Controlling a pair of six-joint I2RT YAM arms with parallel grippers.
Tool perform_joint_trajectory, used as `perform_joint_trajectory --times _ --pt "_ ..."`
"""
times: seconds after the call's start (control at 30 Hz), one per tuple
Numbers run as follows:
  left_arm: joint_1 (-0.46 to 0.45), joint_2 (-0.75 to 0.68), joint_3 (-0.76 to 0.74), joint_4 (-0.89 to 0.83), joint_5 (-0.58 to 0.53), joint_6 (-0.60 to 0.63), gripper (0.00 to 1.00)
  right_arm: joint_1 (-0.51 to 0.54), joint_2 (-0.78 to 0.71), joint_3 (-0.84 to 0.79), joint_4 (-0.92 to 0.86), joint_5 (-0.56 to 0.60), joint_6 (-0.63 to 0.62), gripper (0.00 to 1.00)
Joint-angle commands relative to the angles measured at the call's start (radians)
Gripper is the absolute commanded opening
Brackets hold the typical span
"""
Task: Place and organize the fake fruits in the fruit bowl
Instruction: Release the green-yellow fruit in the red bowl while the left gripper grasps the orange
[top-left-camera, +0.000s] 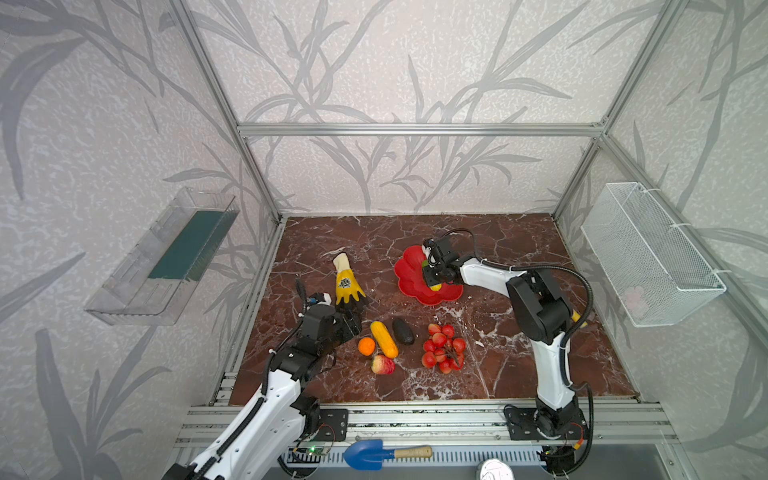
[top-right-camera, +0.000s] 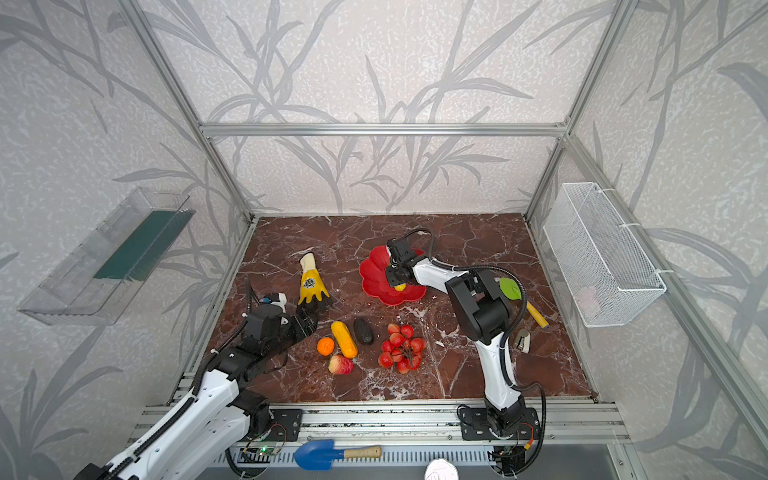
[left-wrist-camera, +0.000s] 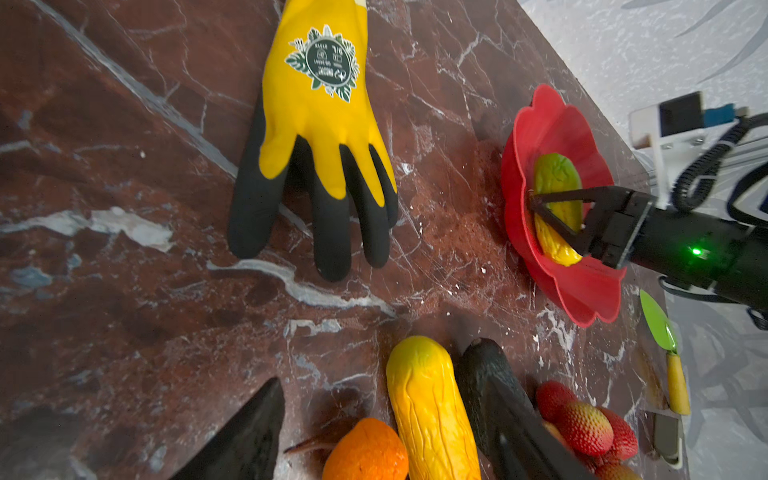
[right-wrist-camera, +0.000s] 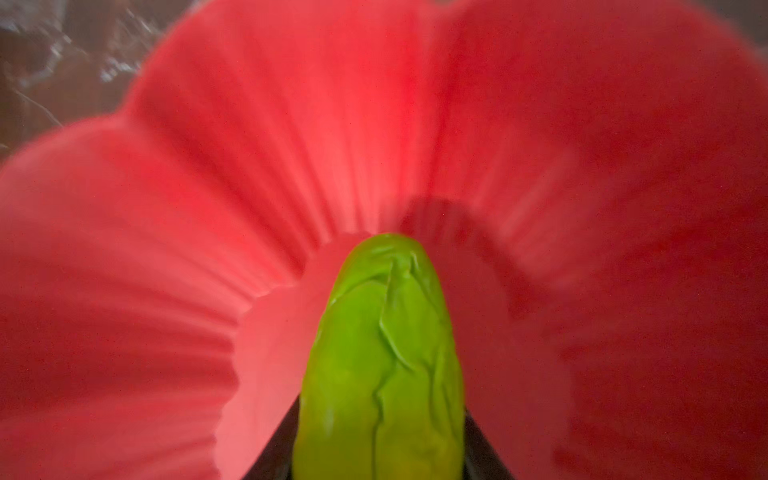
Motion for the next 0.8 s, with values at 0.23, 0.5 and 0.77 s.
perform_joint_trajectory --times 0.23,0.5,0.77 --pt "-0.111 0.056 -0.056 0.03 -0.007 -0.059 0.73 -0.006 -0.276 -0.211 0.182 0.004 0.059 0.79" --pt "-0.157 0.188 -0.093 0.156 -0.013 -0.083 0.63 -0.006 -0.577 -0.487 0.27 0.055 0.124 0.86" --pt "-0.173 0.281 -0.067 0.214 -0.007 -0.049 0.41 -0.007 -0.707 -0.597 0.267 0.068 0.141 0.86"
